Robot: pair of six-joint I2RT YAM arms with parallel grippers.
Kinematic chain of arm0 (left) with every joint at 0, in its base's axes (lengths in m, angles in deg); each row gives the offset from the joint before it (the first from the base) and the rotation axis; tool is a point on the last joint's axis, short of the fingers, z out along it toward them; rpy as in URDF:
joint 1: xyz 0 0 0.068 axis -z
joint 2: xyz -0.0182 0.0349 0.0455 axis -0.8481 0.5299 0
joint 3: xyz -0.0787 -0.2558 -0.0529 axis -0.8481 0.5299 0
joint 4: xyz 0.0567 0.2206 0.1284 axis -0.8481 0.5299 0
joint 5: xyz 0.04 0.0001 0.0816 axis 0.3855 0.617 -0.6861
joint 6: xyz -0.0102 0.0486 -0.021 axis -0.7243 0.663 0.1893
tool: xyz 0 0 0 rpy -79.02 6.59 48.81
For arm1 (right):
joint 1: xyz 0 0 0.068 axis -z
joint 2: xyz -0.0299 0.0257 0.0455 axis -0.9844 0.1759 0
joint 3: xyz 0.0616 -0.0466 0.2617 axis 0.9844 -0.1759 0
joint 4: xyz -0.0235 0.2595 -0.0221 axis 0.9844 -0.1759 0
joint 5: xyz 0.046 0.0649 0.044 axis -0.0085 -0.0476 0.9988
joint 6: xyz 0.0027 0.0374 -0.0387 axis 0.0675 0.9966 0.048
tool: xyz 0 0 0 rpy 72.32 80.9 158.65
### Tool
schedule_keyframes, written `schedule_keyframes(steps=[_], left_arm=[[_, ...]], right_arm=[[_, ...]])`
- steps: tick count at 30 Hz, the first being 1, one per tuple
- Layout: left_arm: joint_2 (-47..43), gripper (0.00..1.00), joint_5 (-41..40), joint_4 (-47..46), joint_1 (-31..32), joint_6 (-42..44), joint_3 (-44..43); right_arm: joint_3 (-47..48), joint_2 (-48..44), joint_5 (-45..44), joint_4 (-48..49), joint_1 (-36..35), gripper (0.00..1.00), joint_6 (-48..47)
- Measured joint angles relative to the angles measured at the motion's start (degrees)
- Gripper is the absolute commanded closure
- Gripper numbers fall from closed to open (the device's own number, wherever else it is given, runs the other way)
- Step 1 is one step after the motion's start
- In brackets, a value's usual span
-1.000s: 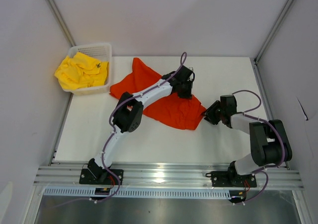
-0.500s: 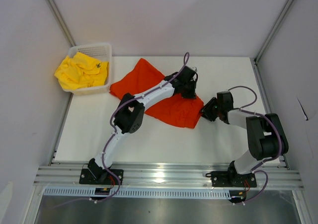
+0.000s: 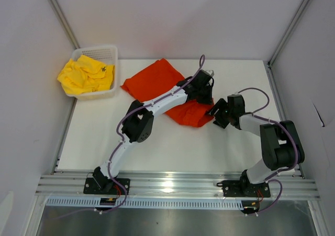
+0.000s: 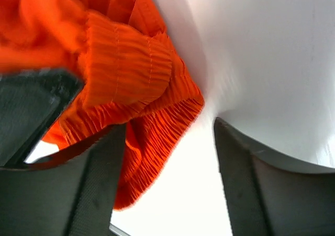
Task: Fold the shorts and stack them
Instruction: Fold the shorts
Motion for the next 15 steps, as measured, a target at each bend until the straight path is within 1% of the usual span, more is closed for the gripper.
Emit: schedule_keyframes(steps=[1,2,3,4,5,7,8,10,11,12,13,14,15], left_arm=[[0.0,0.84,-0.2,0.0,-0.1,0.1,0.0],[0.0,0.81,-0.4,0.2,-0.1,0.2,0.0],[0.1,0.80,-0.6,0.4,-0.1,0.2,0.0],[0.2,0.78,-0.6,0.5,-0.1,0.1,0.0],[0.2,0.74,-0.6,0.7,-0.2,0.1,0.0],[0.7,0.68,-0.5,0.8,-0.2,0.2,0.0],[0.9,0.60,-0.4,0.8,-0.2,0.2,0.0],[1.3,0.52,-0.1,0.8,-0.2,0.3,0.2],[1.3,0.43,0.1,0.8,-0.2,0.3,0.6],[1.3,0.40,0.2,0.8,-0.2,0.4,1.0],[1.2,0.35,0.3,0.5,-0.2,0.3,1.6],[1.1,0.26,0.3,0.4,-0.2,0.4,2.2],[1.0,0.22,0.3,0.3,-0.2,0.5,2.8]], right_arm=[[0.0,-0.5,-0.1,-0.4,-0.1,0.24,-0.4],[0.0,-1.1,-0.4,-1.1,-0.1,0.23,-0.8],[-0.3,-1.9,-0.7,-1.8,-0.1,0.22,-1.2],[-0.8,-2.8,-1.2,-2.4,-0.1,0.21,-1.6],[-1.5,-3.9,-1.7,-3.1,0.0,0.22,-2.0],[-3.2,-6.4,-2.6,-4.4,0.2,0.23,-2.4],[-3.8,-7.4,-3.0,-5.1,0.3,0.24,-2.7],[-5.2,-9.6,-4.0,-6.7,0.6,0.30,-3.4],[-5.8,-10.7,-4.4,-7.5,0.7,0.33,-3.8],[-6.5,-11.9,-4.8,-8.2,0.8,0.37,-4.1],[-7.1,-13.1,-5.2,-8.7,1.0,0.39,-4.5],[-7.6,-14.0,-5.4,-9.0,1.1,0.40,-4.7],[-8.1,-15.1,-5.4,-9.2,1.2,0.36,-4.9]])
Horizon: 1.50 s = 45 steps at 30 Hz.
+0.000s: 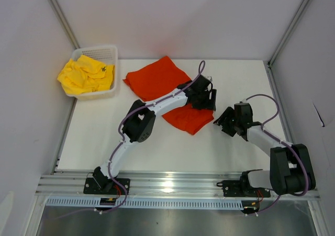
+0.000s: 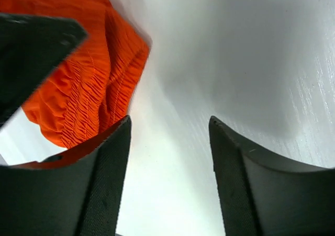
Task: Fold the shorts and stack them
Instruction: Fold the shorts
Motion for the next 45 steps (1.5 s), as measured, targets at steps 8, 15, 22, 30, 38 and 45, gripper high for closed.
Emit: schedule_keyframes(steps=[8,15,22,30,38,45], left_arm=[[-6.6,0.01,0.2,1.8,-0.3,0.6,6.6],[-19.3,0.01,2.2,-0.1,-1.9,0.4,11.4],[-30.1,0.01,1.8,-4.2,-6.3,-1.1,20.6],[-35.2,0.01,0.4,-6.7,-13.5,-1.8,34.8],[-37.6,0.01,0.1,-8.0,-13.8,-1.7,44.5],[-39.3,0.01,0.1,-10.1,-13.9,-1.5,47.2]], right_arm=[[-0.3,-2.2,1.8,0.5,-0.9,0.09,-0.8],[2.3,-2.1,0.5,-0.9,-5.4,0.05,0.4],[6.6,-0.8,-6.6,-6.2,-12.7,0.04,8.3],[22.3,10.8,-16.9,-18.1,-22.4,0.03,19.6],[29.9,24.7,-17.2,-24.0,-21.9,0.09,23.9],[33.7,28.1,-16.7,-25.7,-20.5,0.38,23.9]])
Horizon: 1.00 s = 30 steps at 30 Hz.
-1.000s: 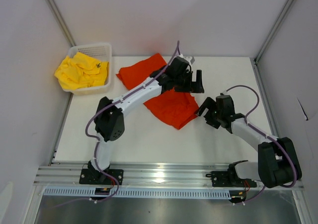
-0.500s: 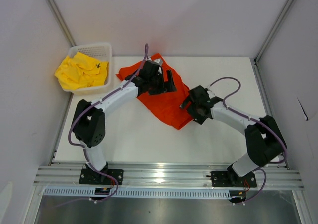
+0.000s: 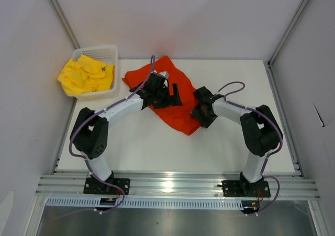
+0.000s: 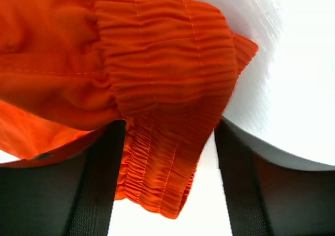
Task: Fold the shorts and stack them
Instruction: Fold the shorts
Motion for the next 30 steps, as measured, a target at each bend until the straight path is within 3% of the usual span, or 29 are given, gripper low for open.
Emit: schedule_keyframes(steps=[1,2,5,7,10,13,14,17,24,30], left_arm=[[0.0,0.01,0.0,-0.3,0.0,0.0,0.3],[0.0,0.01,0.0,-0.5,0.0,0.0,0.5],[-0.1,0.01,-0.1,-0.7,-0.2,0.1,1.6],[-0.1,0.01,-0.1,-0.8,-0.4,0.1,2.1],[-0.5,0.01,-0.1,-1.2,-0.5,0.1,2.8],[-1.6,0.01,0.0,-2.1,-0.1,0.1,4.2],[-1.8,0.01,0.0,-2.3,0.1,0.1,4.4],[-1.9,0.01,-0.6,-3.1,2.3,0.0,4.7],[1.0,0.01,-1.6,-4.4,11.5,0.0,2.5],[6.0,0.01,-3.5,-3.1,13.9,0.6,-3.1]], right_arm=[[0.3,0.3,0.2,-0.1,0.3,0.46,-0.2],[0.3,0.4,0.5,0.1,0.6,0.65,-1.2],[-1.6,0.2,3.7,3.5,2.8,0.79,-5.7],[-3.9,-1.0,7.3,7.2,5.3,0.78,-9.5],[-6.1,-2.0,11.3,10.3,9.7,0.72,-15.6],[-6.6,-2.6,13.0,10.4,13.2,0.59,-22.8],[-6.6,-2.9,13.2,10.3,14.1,0.45,-25.1],[-7.0,-4.4,13.6,9.6,15.4,0.21,-30.3],[-17.6,-12.4,24.6,17.0,19.6,0.12,-34.2],[-29.4,-17.9,36.0,32.6,26.2,0.09,-31.0]])
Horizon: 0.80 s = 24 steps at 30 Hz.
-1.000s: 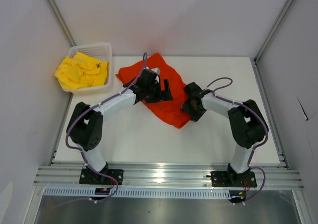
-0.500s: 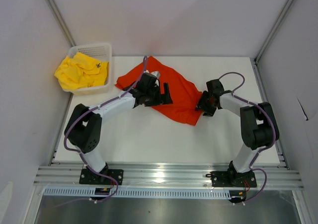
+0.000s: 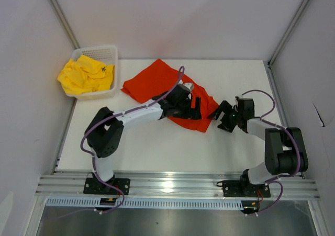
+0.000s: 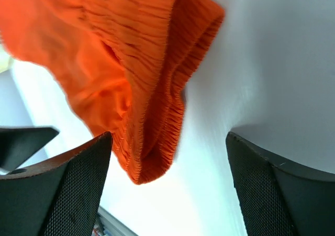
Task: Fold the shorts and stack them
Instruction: Fold the shorts
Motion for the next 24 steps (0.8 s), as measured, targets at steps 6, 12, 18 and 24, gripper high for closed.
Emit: schedule_keyframes(steps=[6,12,18,24], left_arm=[[4.8,0.02,-3.3,2.1,1.1,0.4,-6.4],[9.8,0.10,-5.8,5.1,1.2,0.5,-7.7],[10.9,0.16,-7.6,6.7,1.2,0.5,-7.1],[10.9,0.17,-8.4,6.3,1.2,0.5,-4.8]], right_arm=[[-5.6,1.8,5.7,15.4,1.3,0.09,6.0],[-8.8,5.9,7.0,30.0,1.2,0.10,12.7],[-10.0,8.5,5.5,37.7,0.6,0.10,17.2],[-10.1,10.2,2.7,41.6,-1.2,0.14,19.4]])
